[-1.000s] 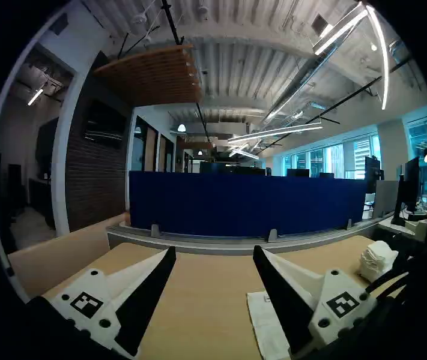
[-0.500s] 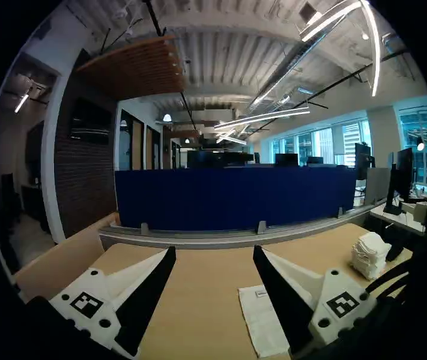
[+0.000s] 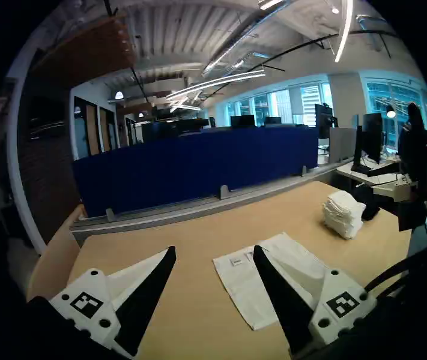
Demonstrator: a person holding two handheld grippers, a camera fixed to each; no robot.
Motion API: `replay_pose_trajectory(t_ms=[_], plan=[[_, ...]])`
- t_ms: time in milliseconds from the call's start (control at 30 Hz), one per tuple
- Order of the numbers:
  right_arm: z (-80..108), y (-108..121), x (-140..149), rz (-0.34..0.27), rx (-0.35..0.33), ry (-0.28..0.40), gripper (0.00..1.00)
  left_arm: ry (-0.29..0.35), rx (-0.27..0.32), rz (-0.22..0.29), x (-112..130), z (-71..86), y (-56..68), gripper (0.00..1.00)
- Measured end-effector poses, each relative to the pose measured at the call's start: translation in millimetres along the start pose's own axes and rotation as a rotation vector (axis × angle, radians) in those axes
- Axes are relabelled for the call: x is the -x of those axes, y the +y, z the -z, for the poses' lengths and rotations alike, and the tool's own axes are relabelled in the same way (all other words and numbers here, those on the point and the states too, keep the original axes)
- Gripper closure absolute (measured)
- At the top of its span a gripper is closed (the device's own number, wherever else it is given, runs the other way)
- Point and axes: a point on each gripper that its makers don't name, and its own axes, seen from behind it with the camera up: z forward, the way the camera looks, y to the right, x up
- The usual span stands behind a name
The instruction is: Fold towel
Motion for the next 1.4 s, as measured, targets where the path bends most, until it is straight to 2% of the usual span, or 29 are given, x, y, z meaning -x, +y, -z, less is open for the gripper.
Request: replay_pose_trajectory(t_ms=[100, 200, 367, 567, 1100, 1400], plan=[[-3.3, -11, 8, 0.026, -0.053, -0.047, 0.0, -0.043, 0.06, -0.019, 13, -4.0, 12.3, 0.04], [-8.3, -18, 15, 0.038, -0.084, -0.074, 0.0, -0.082, 0.097, -0.032, 26, -8.9, 20.0, 0.04], [-16.7, -28, 28, 0.061, -0.115, -0.108, 0.0, -0.127, 0.139, -0.044, 49, -15.4, 31.2, 0.04], [-28.5, -41, 60, 0.083, -0.139, -0.16, 0.0, -0.183, 0.174, -0.04, 85, -23.4, 44.9, 0.04], [-63.8, -64, 150, 0.031, -0.178, -0.262, 0.0, -0.365, 0.254, -0.043, 200, -54.8, 72.0, 0.04], [-74.2, -80, 197, 0.038, -0.206, -0.33, 0.0, -0.438, 0.298, -0.065, 240, -71.1, 89.5, 0.04]])
